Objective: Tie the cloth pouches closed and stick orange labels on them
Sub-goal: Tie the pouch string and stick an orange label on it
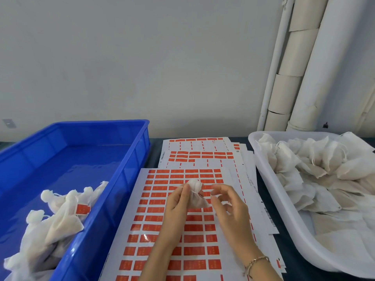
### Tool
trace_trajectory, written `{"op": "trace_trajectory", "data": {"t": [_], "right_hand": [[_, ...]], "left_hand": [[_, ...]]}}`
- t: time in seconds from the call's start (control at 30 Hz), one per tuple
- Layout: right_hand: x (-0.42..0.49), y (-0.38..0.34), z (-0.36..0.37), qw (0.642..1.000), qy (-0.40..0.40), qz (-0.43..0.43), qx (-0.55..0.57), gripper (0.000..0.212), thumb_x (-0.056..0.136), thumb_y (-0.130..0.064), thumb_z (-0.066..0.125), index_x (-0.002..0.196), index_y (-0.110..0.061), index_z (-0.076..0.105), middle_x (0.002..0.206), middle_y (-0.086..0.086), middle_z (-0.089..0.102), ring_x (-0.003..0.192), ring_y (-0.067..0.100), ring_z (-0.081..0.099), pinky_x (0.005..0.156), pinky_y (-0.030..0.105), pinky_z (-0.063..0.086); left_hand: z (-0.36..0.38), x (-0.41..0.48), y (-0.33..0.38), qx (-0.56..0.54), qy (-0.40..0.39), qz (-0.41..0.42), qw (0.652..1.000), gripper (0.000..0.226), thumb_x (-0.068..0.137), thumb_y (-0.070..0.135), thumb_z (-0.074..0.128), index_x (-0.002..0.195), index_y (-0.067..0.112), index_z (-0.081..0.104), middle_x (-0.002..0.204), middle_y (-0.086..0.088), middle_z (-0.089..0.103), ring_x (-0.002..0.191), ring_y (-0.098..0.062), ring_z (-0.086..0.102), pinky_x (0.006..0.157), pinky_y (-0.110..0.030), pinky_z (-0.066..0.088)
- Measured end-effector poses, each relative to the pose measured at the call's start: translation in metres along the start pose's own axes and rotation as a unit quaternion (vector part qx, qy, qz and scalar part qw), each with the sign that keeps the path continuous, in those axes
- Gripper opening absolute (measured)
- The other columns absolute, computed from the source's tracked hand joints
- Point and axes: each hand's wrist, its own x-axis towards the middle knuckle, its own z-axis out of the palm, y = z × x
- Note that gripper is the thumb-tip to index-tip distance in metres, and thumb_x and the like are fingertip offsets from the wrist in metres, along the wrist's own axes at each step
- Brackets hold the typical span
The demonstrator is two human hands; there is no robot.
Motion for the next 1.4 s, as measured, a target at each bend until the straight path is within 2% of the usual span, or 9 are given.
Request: {"op": "trace_trajectory", "data": {"t": [0.2, 0.37, 0.5, 0.6, 0.7, 0.97, 1.13, 1.27, 1.4], "right_hand": [[0.005, -0.002, 0.000, 0.981, -0.090, 0.128, 0.112, 0.014, 0.091, -0.022, 0.061, 0.092, -0.034, 0.068, 0.087, -0.028, 0.069, 0.089, -0.008, 0.062, 0.065, 0.007, 0.049], [0.007, -0.002, -0.004, 0.982, -0.055, 0.130, 0.129, 0.014, 0.082, -0.024, 0.072, 0.094, -0.031, 0.071, 0.088, -0.023, 0.072, 0.088, -0.004, 0.066, 0.065, 0.010, 0.052], [0.006, 0.000, -0.005, 0.984, -0.022, 0.113, 0.135, 0.017, 0.079, -0.023, 0.075, 0.093, -0.030, 0.070, 0.086, -0.023, 0.071, 0.084, -0.006, 0.066, 0.061, 0.005, 0.048], [0.006, 0.002, -0.007, 0.989, -0.012, 0.078, 0.127, 0.016, 0.082, -0.015, 0.073, 0.092, -0.025, 0.065, 0.083, -0.012, 0.071, 0.082, 0.003, 0.068, 0.065, 0.009, 0.050], [0.004, 0.003, -0.007, 0.998, -0.014, 0.007, 0.061, 0.015, 0.084, -0.006, 0.069, 0.082, -0.021, 0.065, 0.082, -0.010, 0.069, 0.083, 0.008, 0.067, 0.071, 0.014, 0.053], [-0.001, 0.003, -0.003, 0.986, 0.033, -0.137, -0.089, 0.025, 0.078, -0.001, 0.074, 0.080, -0.026, 0.070, 0.079, -0.019, 0.066, 0.084, 0.003, 0.062, 0.069, 0.005, 0.049], [-0.001, 0.007, -0.001, 0.979, 0.030, -0.145, -0.138, 0.020, 0.076, 0.000, 0.076, 0.088, -0.017, 0.075, 0.081, -0.020, 0.061, 0.072, 0.003, 0.062, 0.070, 0.001, 0.046], [-0.002, 0.005, 0.001, 0.988, 0.014, -0.119, -0.096, 0.021, 0.083, -0.009, 0.071, 0.087, -0.030, 0.068, 0.081, -0.019, 0.063, 0.088, 0.002, 0.060, 0.069, 0.004, 0.048], [0.000, 0.005, 0.000, 0.990, 0.019, -0.111, -0.082, 0.018, 0.084, -0.011, 0.070, 0.084, -0.029, 0.069, 0.076, -0.013, 0.067, 0.081, 0.005, 0.062, 0.066, 0.011, 0.051]], "left_hand": [[-0.002, -0.003, 0.003, 0.000, -0.100, -0.007, 0.995, 0.032, 0.089, 0.041, 0.053, 0.096, 0.016, 0.072, 0.094, -0.011, 0.068, 0.093, -0.030, 0.065, 0.086, -0.035, 0.055], [0.000, -0.003, 0.005, 0.015, -0.065, -0.028, 0.997, 0.028, 0.083, 0.041, 0.063, 0.105, 0.023, 0.065, 0.095, 0.006, 0.071, 0.091, -0.012, 0.069, 0.071, -0.017, 0.054], [0.001, -0.002, 0.002, 0.019, -0.042, -0.051, 0.998, 0.023, 0.083, 0.038, 0.065, 0.094, 0.018, 0.065, 0.085, 0.005, 0.071, 0.083, -0.014, 0.069, 0.068, -0.015, 0.052], [0.001, -0.001, -0.001, -0.003, -0.030, -0.092, 0.995, 0.020, 0.085, 0.035, 0.067, 0.091, 0.016, 0.066, 0.086, -0.002, 0.070, 0.084, -0.020, 0.068, 0.071, -0.020, 0.053], [0.001, 0.000, 0.000, -0.060, -0.041, -0.131, 0.989, 0.025, 0.082, 0.034, 0.067, 0.094, 0.012, 0.067, 0.090, -0.009, 0.070, 0.082, -0.021, 0.068, 0.071, -0.024, 0.054], [-0.001, 0.001, 0.003, -0.120, -0.056, -0.131, 0.982, 0.030, 0.080, 0.037, 0.065, 0.091, 0.009, 0.067, 0.085, -0.009, 0.067, 0.079, -0.020, 0.063, 0.073, -0.028, 0.052], [-0.001, -0.001, 0.005, -0.108, -0.064, -0.113, 0.986, 0.031, 0.077, 0.041, 0.066, 0.088, 0.012, 0.072, 0.089, -0.011, 0.069, 0.081, -0.023, 0.065, 0.075, -0.028, 0.053], [-0.001, -0.001, 0.008, -0.092, -0.076, -0.103, 0.987, 0.029, 0.075, 0.045, 0.067, 0.086, 0.020, 0.074, 0.093, -0.011, 0.070, 0.084, -0.023, 0.067, 0.076, -0.027, 0.054], [-0.002, -0.002, 0.010, -0.084, -0.097, -0.101, 0.987, 0.026, 0.078, 0.042, 0.065, 0.089, 0.020, 0.075, 0.092, -0.008, 0.071, 0.086, -0.021, 0.068, 0.074, -0.024, 0.053]]}}
